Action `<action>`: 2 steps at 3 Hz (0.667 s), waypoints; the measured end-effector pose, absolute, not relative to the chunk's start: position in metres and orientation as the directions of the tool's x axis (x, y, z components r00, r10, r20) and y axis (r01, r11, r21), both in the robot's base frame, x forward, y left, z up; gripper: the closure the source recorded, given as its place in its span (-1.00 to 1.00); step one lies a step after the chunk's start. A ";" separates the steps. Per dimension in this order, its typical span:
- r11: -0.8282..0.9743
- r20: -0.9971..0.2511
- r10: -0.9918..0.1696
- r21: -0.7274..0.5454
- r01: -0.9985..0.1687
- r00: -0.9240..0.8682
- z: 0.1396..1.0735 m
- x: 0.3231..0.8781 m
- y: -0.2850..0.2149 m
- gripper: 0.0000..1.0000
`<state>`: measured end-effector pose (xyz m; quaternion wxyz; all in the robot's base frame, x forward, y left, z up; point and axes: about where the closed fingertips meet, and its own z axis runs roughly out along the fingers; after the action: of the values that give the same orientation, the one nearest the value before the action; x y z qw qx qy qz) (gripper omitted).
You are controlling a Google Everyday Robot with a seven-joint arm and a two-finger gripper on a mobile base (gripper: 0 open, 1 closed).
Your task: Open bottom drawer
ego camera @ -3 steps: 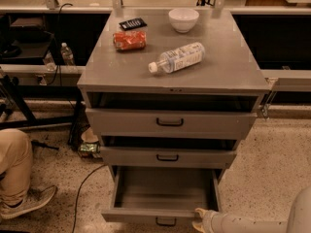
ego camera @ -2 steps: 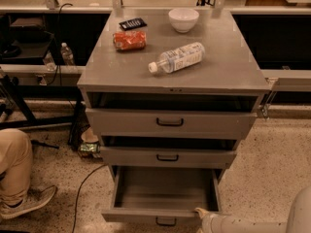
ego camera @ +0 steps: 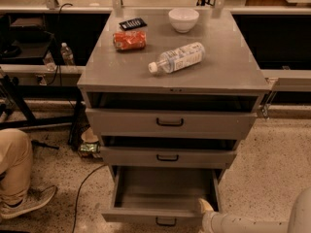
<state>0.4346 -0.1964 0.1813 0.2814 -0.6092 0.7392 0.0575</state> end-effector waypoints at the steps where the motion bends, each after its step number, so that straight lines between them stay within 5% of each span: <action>1: 0.266 -0.510 -0.856 -0.291 -0.919 -0.086 0.207 0.444 -0.206 -1.00; 2: 0.301 -0.521 -0.848 -0.329 -0.895 -0.093 0.249 0.464 -0.224 -1.00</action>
Offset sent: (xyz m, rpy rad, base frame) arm 0.0637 -0.0663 0.1371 0.0288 -0.1609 -0.1049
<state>0.4642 -0.2244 0.2486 0.3242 -0.5901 0.7385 0.0360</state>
